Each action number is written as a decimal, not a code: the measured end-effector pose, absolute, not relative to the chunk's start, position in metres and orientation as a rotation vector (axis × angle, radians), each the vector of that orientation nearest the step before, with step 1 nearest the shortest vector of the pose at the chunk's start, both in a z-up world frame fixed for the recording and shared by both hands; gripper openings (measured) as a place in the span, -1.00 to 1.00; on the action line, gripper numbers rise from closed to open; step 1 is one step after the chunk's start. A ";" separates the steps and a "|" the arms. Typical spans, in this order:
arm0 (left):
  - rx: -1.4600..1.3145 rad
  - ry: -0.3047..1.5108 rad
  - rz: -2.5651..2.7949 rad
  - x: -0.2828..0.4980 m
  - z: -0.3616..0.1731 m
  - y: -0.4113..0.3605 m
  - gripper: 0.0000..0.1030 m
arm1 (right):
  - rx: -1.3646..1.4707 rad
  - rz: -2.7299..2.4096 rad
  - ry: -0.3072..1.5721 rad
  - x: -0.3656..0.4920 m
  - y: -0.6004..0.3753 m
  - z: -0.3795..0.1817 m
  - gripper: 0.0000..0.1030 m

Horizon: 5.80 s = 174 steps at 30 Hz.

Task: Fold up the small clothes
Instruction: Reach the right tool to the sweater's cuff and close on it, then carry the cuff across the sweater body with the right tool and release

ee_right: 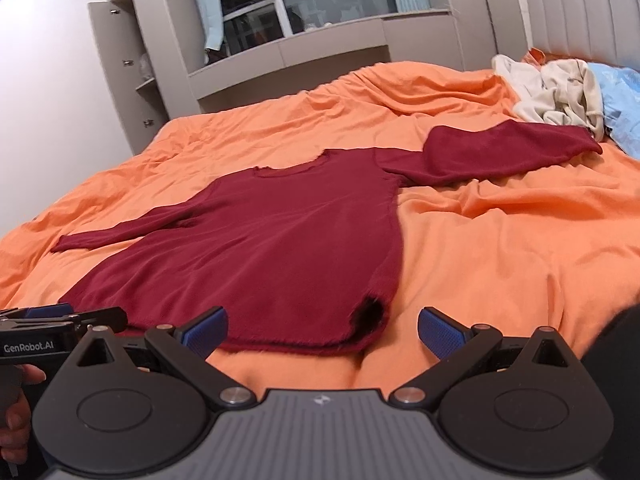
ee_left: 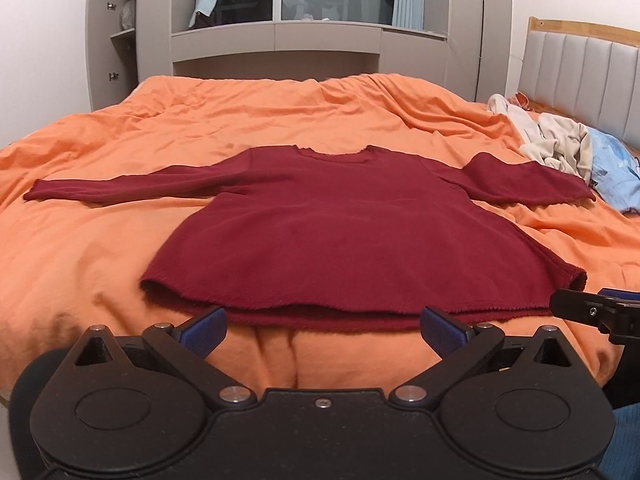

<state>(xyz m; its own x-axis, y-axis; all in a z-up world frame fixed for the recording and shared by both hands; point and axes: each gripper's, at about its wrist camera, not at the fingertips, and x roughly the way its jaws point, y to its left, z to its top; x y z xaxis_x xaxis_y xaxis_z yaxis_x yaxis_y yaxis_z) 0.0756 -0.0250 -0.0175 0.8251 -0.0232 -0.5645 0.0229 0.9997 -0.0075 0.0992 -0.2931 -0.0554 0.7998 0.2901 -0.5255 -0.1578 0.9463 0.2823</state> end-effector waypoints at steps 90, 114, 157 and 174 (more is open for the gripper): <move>-0.197 0.548 0.088 0.355 -0.005 0.040 0.99 | 0.144 -0.034 0.125 0.434 -0.368 0.038 -0.88; -0.403 0.403 0.269 0.331 0.028 0.125 0.99 | -0.649 0.487 0.411 0.436 -0.047 -0.067 -0.88; -0.231 0.838 0.135 0.429 -0.090 0.062 0.99 | -0.530 0.132 0.580 0.403 -0.302 -0.115 0.05; -0.145 0.867 0.149 0.431 -0.093 0.051 0.99 | 0.039 0.135 0.753 0.429 -0.351 -0.104 -0.86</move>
<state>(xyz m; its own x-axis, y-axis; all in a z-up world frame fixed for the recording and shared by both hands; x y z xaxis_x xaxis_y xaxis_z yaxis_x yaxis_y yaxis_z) 0.4306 0.0514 -0.0933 0.6379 0.0708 -0.7668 -0.1886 0.9798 -0.0664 0.4290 -0.3507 -0.1039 0.7213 0.1365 -0.6791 -0.1083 0.9906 0.0840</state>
